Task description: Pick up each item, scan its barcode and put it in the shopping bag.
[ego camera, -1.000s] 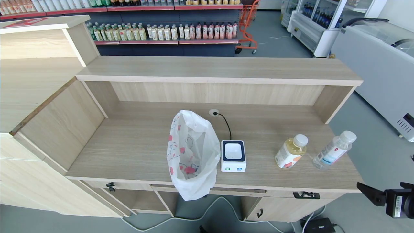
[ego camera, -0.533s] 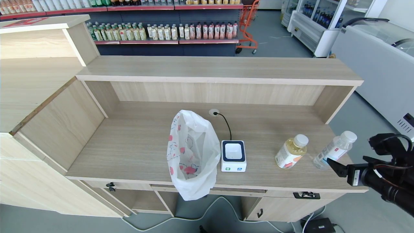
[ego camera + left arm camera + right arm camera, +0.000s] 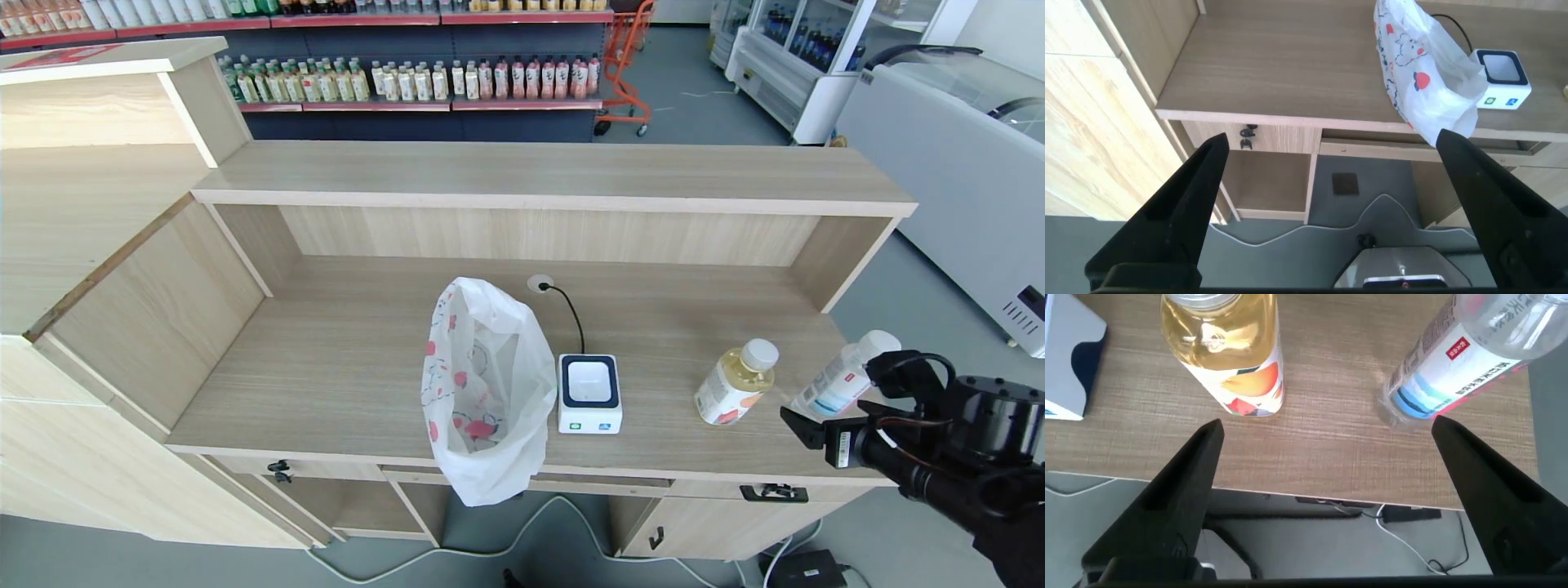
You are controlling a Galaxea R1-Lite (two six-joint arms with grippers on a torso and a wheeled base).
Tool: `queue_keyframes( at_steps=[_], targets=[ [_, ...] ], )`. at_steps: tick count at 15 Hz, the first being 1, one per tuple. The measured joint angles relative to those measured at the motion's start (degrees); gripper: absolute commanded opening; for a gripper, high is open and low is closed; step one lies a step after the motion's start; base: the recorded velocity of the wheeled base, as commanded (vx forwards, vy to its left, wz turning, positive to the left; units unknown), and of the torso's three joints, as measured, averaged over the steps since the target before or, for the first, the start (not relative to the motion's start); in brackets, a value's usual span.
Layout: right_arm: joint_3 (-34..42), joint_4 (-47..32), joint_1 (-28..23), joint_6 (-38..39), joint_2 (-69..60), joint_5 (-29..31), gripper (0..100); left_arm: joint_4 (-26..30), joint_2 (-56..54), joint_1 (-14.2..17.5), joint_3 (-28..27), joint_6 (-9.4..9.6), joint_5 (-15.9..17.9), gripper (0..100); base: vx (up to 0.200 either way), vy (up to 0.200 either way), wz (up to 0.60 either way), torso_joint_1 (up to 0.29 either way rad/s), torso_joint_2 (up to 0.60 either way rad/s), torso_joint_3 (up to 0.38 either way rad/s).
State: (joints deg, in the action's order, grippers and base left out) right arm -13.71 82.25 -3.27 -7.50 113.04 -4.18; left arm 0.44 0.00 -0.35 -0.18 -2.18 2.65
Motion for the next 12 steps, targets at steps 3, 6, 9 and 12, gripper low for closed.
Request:
queue_keyframes(
  at_steps=[3,6,9,12],
  targets=[
    [-1.4,6.8,0.5,0.1,5.9,-1.3,100,0.0,0.0,0.0,0.0,0.00,0.0,100,0.000,0.000,0.00,0.000,0.00,0.000],
    [-3.1,7.6,1.7,1.5,9.9,-4.2,100,0.0,0.0,0.0,0.0,0.00,0.0,100,0.000,0.000,0.00,0.000,0.00,0.000],
    [-6.5,7.7,2.0,2.2,12.3,-4.5,100,0.0,0.0,0.0,0.0,0.00,0.0,100,0.000,0.000,0.00,0.000,0.00,0.000],
    [-10.5,7.7,2.5,2.4,14.7,-4.5,100,0.0,0.0,0.0,0.0,0.00,0.0,100,0.000,0.000,0.00,0.000,0.00,0.000]
  ],
)
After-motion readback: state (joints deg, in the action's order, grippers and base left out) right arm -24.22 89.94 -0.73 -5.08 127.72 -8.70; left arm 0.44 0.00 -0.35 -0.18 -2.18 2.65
